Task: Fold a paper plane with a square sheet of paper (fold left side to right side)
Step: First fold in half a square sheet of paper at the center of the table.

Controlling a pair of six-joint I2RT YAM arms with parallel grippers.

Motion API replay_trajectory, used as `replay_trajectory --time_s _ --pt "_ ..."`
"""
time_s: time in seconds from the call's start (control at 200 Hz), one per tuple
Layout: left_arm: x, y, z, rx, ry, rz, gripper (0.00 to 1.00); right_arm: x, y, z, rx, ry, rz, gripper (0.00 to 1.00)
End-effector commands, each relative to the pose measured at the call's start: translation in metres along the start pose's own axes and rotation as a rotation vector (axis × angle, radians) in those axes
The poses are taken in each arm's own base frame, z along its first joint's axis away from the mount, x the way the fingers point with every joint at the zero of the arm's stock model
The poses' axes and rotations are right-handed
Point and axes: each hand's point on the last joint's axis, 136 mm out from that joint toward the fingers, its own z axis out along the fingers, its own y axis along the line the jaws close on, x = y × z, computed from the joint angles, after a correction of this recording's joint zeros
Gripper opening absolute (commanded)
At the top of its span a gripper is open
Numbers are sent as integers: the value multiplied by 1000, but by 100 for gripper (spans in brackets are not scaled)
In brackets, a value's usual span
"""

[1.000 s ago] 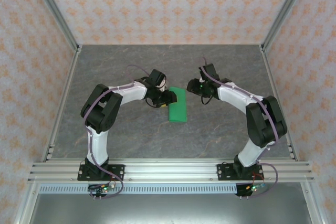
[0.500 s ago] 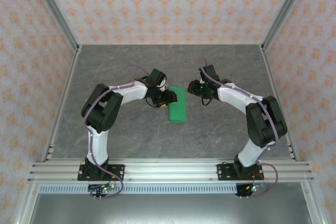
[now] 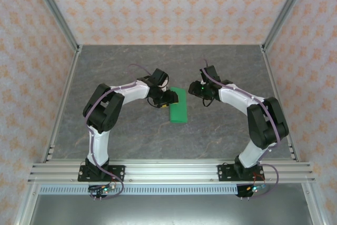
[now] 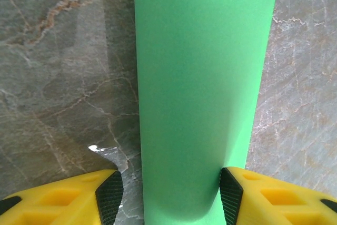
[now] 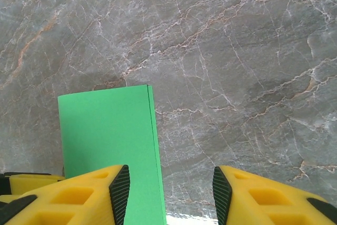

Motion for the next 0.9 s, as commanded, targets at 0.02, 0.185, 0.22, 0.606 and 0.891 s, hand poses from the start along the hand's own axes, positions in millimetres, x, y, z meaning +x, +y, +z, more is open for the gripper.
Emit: replay_trajectory --time_s 0.02,0.185,0.22,0.606,0.891 --pt "24 35 29 -143 75 1 57 3 -2 -6 7 -4 -13 50" --pt "26 35 32 -157 84 6 58 3 -2 -6 4 -2 -13 50" --pt "26 35 33 -155 85 7 58 3 -3 -6 6 -1 -13 50" --pt "25 35 34 -159 88 0 58 9 -1 -1 -11 24 -5 49" --pt "26 35 35 -160 92 4 58 10 1 0 -23 33 -4 49"
